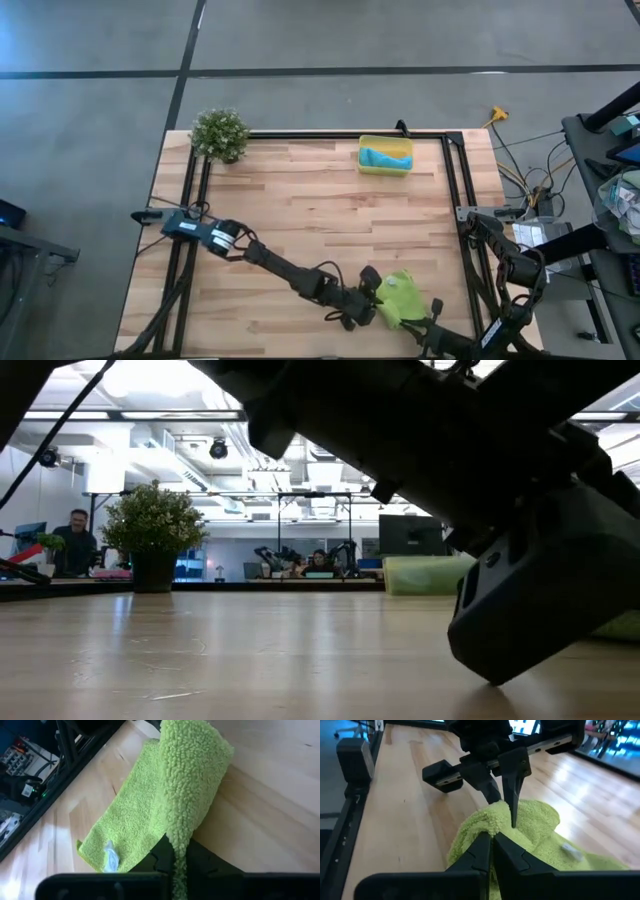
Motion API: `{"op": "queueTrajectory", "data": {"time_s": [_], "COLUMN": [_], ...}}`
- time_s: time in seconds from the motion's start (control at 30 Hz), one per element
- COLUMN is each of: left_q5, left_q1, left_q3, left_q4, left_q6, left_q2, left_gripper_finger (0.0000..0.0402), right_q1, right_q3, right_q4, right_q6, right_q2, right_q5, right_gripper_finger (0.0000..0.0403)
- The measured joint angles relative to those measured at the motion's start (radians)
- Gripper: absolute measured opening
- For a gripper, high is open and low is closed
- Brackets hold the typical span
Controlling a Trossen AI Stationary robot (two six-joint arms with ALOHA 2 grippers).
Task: Roll microfiber towels into tight, uniform cylinder then place into a basket
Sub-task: Roll the green microfiber towel
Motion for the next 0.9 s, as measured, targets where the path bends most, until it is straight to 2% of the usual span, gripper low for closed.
{"op": "queueTrajectory", "data": {"time_s": [0.17,0.33,0.53,0.67,0.77,0.83,0.9], "left_q5": [-0.082,-0.153,-0.245,-0.332,-0.397,-0.380,-0.302], "left_q1": [-0.014,-0.020,-0.032,-0.042,-0.052,-0.054,-0.053], "left_q3": [0.003,0.002,0.001,0.001,0.001,0.001,0.001], "left_q4": [-0.056,-0.082,-0.101,-0.133,-0.193,-0.238,-0.282], "left_q6": [-0.004,-0.001,-0.018,-0.117,-0.213,-0.299,-0.393], "left_q2": [-0.012,-0.026,-0.032,-0.034,-0.038,-0.043,-0.054], "left_gripper_finger": [0.0003,0.0002,0.0002,0.0002,0.0001,0.0001,0.0001], "right_q1": [0.001,0.003,0.001,0.000,0.000,0.002,0.002], "right_q3": [0.041,0.091,0.118,0.106,0.104,0.104,0.106], "right_q4": [0.004,-0.001,-0.051,-0.108,-0.129,-0.128,-0.127], "right_q6": [-0.145,-0.310,-0.442,-0.426,-0.406,-0.442,-0.507], "right_q2": [0.000,-0.002,-0.003,-0.003,-0.003,-0.003,-0.003], "right_q5": [-0.009,-0.059,-0.177,-0.258,-0.272,-0.270,-0.269], "right_gripper_finger": [0.0026,0.0070,0.0111,0.0114,0.0108,0.0105,0.0103]}}
